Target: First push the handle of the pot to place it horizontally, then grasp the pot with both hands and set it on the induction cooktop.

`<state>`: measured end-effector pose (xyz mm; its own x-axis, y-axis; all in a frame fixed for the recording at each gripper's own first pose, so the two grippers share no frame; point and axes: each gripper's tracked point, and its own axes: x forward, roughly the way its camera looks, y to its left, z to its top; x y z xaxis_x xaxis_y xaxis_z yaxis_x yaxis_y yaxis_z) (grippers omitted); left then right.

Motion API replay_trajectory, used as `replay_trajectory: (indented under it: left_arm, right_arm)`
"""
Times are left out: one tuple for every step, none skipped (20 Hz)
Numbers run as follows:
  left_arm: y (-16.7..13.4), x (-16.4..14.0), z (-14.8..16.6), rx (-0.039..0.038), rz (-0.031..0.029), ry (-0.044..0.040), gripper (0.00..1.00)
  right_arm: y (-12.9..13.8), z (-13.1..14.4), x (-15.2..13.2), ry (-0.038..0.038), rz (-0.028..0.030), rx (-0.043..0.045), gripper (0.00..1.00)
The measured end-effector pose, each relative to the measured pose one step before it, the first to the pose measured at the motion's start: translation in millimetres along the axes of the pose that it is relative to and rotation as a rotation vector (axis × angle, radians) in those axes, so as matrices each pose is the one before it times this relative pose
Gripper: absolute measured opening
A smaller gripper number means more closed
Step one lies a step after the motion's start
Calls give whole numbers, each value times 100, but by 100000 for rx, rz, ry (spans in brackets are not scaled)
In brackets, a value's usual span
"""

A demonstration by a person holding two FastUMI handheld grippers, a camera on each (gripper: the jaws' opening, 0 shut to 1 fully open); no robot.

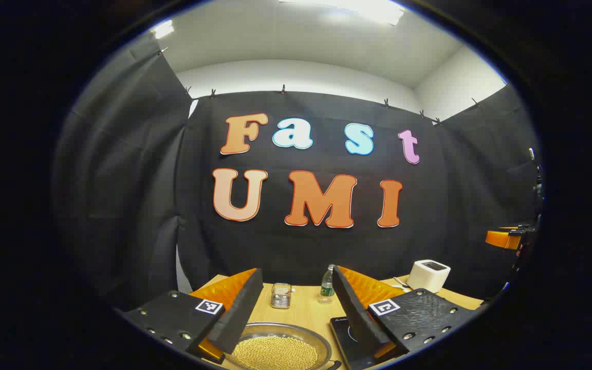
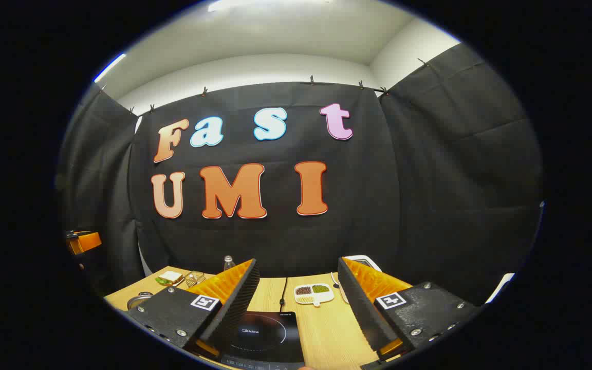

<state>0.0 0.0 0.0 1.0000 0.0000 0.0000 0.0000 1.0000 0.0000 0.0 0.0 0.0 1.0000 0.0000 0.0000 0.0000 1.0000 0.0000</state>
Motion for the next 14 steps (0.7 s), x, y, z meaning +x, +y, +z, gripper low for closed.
replay_trajectory:
  left_arm:
    - [123,4,-10,258,353,263,89]
    - [112,-10,-94,463,-64,259,88]
    - [-101,31,94,86,-649,50,88]
    - [-110,-153,30,-133,-267,-10,88]
    - [62,3,-80,53,183,282,88]
    - [193,-80,-170,117,365,306,88]
    - [116,43,-61,117,183,335,88]
    - [58,-141,-176,397,27,595,88]
    - [95,21,-88,599,400,672,88]
    - [239,-179,-146,308,572,353,87]
    - [4,83,41,132,-33,37,88]
    - [-53,-90,30,-102,68,-76,88]
    - [-1,-116,48,-216,59,-135,88]
    - [111,29,-12,-90,-119,-124,88]
  right_arm:
    - [34,-80,-27,-136,92,-112,98]
    - [81,-32,-61,-56,-52,-217,95]
    - [114,-155,136,142,36,-159,95]
    - [124,-82,48,350,99,26,95]
    - [176,-224,40,435,302,140,95]
    - [225,-143,46,358,515,210,95]
    - [162,-48,10,291,488,268,95]
    - [156,-55,-22,181,352,208,95]
    - [73,-69,85,-25,189,92,95]
    - [-16,43,45,43,-31,-21,95]
    - [18,-13,55,62,-24,8,95]
    - [79,-35,71,68,66,99,95]
    - [65,47,19,21,197,122,95]
    - [142,-26,-72,94,111,64,95]
